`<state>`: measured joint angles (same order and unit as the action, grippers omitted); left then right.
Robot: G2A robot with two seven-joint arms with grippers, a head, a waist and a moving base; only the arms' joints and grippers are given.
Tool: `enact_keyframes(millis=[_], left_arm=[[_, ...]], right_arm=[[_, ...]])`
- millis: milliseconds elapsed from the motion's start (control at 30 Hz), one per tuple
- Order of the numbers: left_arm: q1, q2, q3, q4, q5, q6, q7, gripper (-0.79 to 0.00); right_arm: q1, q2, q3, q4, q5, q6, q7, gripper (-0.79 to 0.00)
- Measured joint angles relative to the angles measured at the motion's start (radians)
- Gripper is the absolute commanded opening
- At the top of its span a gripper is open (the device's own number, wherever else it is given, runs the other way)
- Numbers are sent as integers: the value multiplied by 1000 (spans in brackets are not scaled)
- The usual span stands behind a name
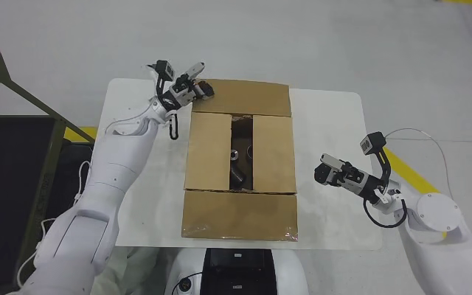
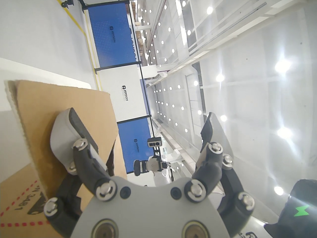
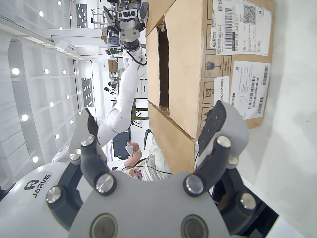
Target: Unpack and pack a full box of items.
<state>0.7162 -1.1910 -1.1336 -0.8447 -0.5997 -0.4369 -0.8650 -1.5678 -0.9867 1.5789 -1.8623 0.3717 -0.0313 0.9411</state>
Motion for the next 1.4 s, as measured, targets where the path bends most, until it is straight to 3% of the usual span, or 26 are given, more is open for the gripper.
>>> enact_keyframes(millis=[267,767,933,1133,1400], left_arm=[[-46,-6,12,103,74,-16,4,0],[-69,7,-29,176,124,-68,-19,0],[-80,13,-68,176,105,-118,26,0],[-96,32,-125,146,79,-121,-17,0],[-60,83,-226,49,70,-49,-195,0]], right_arm=[[0,0,0,0,0,0,0,0],[0,0,0,0,0,0,0,0],[0,0,0,0,0,0,0,0],[0,0,0,0,0,0,0,0],[0,0,0,0,0,0,0,0]])
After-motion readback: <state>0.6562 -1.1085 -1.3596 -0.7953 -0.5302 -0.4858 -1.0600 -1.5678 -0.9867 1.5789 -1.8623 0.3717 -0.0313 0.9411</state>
